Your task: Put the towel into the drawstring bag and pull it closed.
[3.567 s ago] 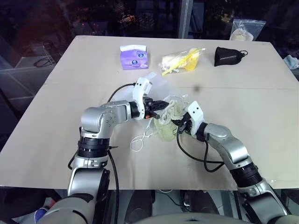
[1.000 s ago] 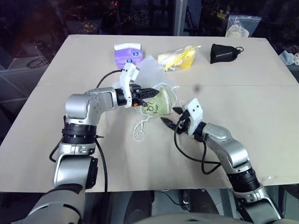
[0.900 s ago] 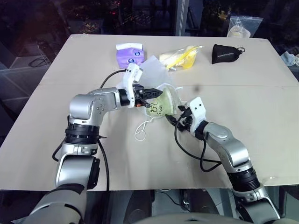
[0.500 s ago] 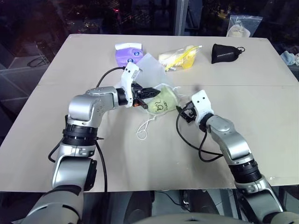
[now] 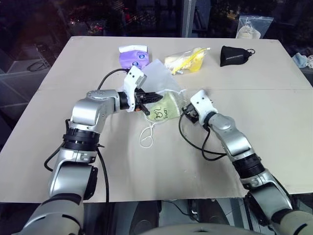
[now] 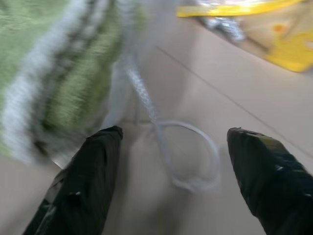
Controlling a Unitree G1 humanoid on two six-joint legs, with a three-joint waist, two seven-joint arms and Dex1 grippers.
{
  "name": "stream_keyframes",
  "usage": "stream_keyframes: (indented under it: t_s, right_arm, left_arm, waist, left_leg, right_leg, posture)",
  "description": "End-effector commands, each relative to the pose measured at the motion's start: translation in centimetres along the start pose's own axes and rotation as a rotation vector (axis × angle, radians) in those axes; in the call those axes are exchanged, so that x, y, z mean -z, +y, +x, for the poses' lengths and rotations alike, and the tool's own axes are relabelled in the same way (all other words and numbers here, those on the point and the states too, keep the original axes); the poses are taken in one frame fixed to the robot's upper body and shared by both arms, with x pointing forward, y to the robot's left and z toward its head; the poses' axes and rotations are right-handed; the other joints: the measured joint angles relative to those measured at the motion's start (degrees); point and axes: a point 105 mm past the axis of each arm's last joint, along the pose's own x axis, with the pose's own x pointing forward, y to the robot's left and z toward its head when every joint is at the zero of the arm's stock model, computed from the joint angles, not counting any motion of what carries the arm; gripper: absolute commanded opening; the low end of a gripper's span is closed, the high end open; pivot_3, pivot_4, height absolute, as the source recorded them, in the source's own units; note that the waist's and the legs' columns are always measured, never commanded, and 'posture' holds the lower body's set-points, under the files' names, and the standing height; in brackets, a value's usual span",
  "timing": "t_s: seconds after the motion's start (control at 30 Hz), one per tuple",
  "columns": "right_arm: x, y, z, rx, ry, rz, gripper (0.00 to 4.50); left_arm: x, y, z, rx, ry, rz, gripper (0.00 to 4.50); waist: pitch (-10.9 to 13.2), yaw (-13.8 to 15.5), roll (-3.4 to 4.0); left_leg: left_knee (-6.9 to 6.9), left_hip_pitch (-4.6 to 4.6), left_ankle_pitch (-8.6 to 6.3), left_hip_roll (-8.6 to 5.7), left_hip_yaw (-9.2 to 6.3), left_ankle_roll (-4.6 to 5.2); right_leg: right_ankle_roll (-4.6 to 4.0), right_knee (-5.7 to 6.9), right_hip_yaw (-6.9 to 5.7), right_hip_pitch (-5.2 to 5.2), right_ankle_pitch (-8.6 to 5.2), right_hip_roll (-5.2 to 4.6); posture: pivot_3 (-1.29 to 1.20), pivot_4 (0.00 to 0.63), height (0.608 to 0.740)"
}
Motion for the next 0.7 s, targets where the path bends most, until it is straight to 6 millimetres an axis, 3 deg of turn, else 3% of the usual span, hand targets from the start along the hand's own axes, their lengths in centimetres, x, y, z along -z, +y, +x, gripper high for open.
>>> stream_keyframes:
  t_s: [0.03, 0.13, 0.17, 0.3, 0.4, 0.43, 0.5, 0.53, 0.7]
  right_arm:
    - [-0.8, -1.0, 0.4, 0.057, -0.049, -0.056, 1.92]
    - [-0.9, -1.3, 0.0, 0.058, -0.062, -0.053, 0.36]
    - [-1.0, -1.4, -0.4, 0.052, -0.066, -0.049, 0.06]
    - [-1.5, -0.6, -2.4, -0.018, -0.079, 0.003, 0.06]
    - [-2.1, 0.0, -4.1, -0.055, -0.086, 0.043, 0.00]
    - [-2.2, 0.0, -4.5, -0.059, -0.082, 0.042, 0.00]
    - [-2.2, 0.1, -4.8, -0.063, -0.074, 0.039, 0.00]
    - [-2.4, 0.2, -5.0, -0.066, -0.073, 0.046, 0.00]
    - [-2.5, 0.7, -5.7, -0.086, -0.061, 0.079, 0.00]
  left_arm:
    - [-1.5, 0.2, -0.5, 0.001, -0.037, 0.069, 0.00]
    - [-1.6, 0.3, -0.9, 0.017, -0.062, 0.107, 0.00]
    - [-1.6, 0.2, -1.3, 0.031, -0.068, 0.104, 0.00]
    - [-1.4, -0.3, -3.9, 0.088, -0.114, 0.028, 0.00]
    - [-0.1, -1.3, -7.8, 0.126, -0.114, -0.046, 0.77]
    - [0.7, -1.7, -8.8, 0.118, -0.096, -0.054, 1.23]
    - [1.6, -2.1, -9.7, 0.106, -0.077, -0.063, 2.09]
    - [3.2, -2.5, -10.1, 0.088, -0.035, -0.050, 2.51]
    - [8.8, -3.5, -9.9, -0.018, 0.101, 0.092, 2.51]
  waist:
    - [0.0, 0.1, 0.00]
    - [0.0, 0.1, 0.00]
    - [0.0, 0.1, 0.00]
    - [0.0, -0.2, 0.00]
    - [0.0, -0.7, 0.01]
    - [0.0, -0.8, 0.01]
    - [0.0, -0.5, 0.01]
    - [0.0, -0.2, 0.01]
    - [0.0, 0.5, 0.01]
  left_leg:
    - [0.00, 0.00, 0.00, -0.01, 0.00, 0.00]
    - [0.01, 0.00, 0.00, -0.02, 0.01, 0.00]
    - [0.02, 0.00, 0.00, -0.02, 0.01, 0.00]
    - [0.00, 0.01, 0.00, 0.03, -0.02, 0.00]
    - [-0.07, 0.00, -0.01, 0.10, -0.06, 0.01]
    - [-0.09, 0.04, -0.01, 0.10, -0.11, 0.01]
    - [-0.12, 0.07, -0.01, 0.11, -0.18, 0.01]
    - [-0.11, 0.10, -0.01, 0.09, -0.19, 0.01]
    - [-0.01, 0.19, -0.01, 0.04, -0.12, 0.01]
  right_leg:
    - [0.00, 0.00, -0.01, 0.01, 0.00, -0.02]
    - [0.00, 0.00, 0.00, 0.01, 0.00, -0.03]
    - [0.00, 0.01, 0.00, 0.01, 0.00, -0.03]
    - [0.00, 0.04, 0.00, -0.01, 0.00, 0.01]
    - [0.00, 0.09, 0.06, -0.12, 0.00, 0.10]
    - [0.00, 0.15, 0.13, -0.13, -0.01, 0.13]
    - [-0.01, 0.21, 0.07, -0.16, -0.02, 0.14]
    - [-0.01, 0.31, 0.05, -0.15, -0.02, 0.11]
    - [-0.05, 0.31, 0.09, -0.05, -0.03, 0.01]
  posture:
    - [0.00, 0.150, 0.740]
    - [0.00, 0.150, 0.740]
    - [0.00, 0.150, 0.740]
    - [0.00, 0.150, 0.740]
    - [0.00, 0.150, 0.740]
    - [0.00, 0.150, 0.740]
    - [0.00, 0.150, 0.740]
    - [0.00, 0.150, 0.740]
    - [0.00, 0.150, 0.740]
